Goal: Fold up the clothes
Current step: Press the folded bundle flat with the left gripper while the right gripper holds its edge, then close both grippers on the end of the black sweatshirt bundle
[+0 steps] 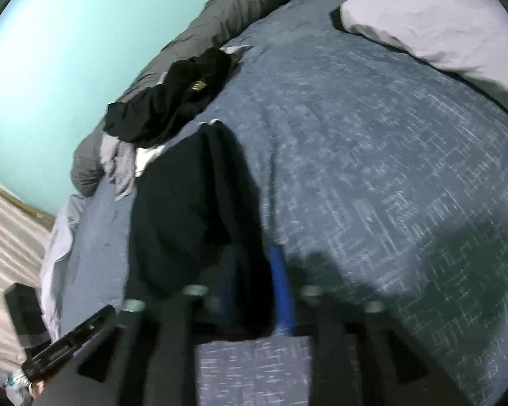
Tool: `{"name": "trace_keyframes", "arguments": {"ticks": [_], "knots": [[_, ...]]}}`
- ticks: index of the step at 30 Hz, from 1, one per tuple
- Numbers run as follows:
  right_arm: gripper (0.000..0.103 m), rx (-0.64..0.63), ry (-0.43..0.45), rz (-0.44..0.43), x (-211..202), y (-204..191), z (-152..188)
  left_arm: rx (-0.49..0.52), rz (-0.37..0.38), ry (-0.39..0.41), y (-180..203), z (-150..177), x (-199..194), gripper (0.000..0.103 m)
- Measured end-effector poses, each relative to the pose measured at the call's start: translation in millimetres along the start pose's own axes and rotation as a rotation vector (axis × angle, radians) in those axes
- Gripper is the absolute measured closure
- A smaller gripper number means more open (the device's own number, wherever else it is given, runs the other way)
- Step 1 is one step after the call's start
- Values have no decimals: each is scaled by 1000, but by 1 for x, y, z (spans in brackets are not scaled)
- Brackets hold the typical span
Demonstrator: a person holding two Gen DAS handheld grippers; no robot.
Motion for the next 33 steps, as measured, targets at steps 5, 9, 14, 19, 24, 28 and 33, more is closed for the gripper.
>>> {"name": "trace_keyframes", "arguments": {"ticks": [5,9,14,19,24,28,33], "knots": [[48,-51,-71,-24,7,-12,-3,-62,45,-27,-10,0,10,36],[46,-74,-183,-14,27,-13,1,-83,69,-54,-8,3,22,36],[44,-90,-272,-10,45,-9,3,-136,113,-74,-4,4,33,35],[44,-91,-329,-30,46,-8,4,-179,133,-96,-3,7,43,26],[45,-114,-365,-50,46,-14,8,-206,167,-95,5,10,46,26],[45,-117,-383,-44,53,-14,9,-206,166,-90,8,11,48,26],[43,-79,-394,-40,62,-10,9,-198,189,-85,8,8,57,26]]}}
Point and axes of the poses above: each gripper's, at about its wrist camera, not at the fingertips, and x roughly the way its jaws point, y to its right, z to its underside, the point moved 8 cm from there along x, roughly the way its jaws point, and after that the axes turned 6 degrees about x, right-handed, at the moved point
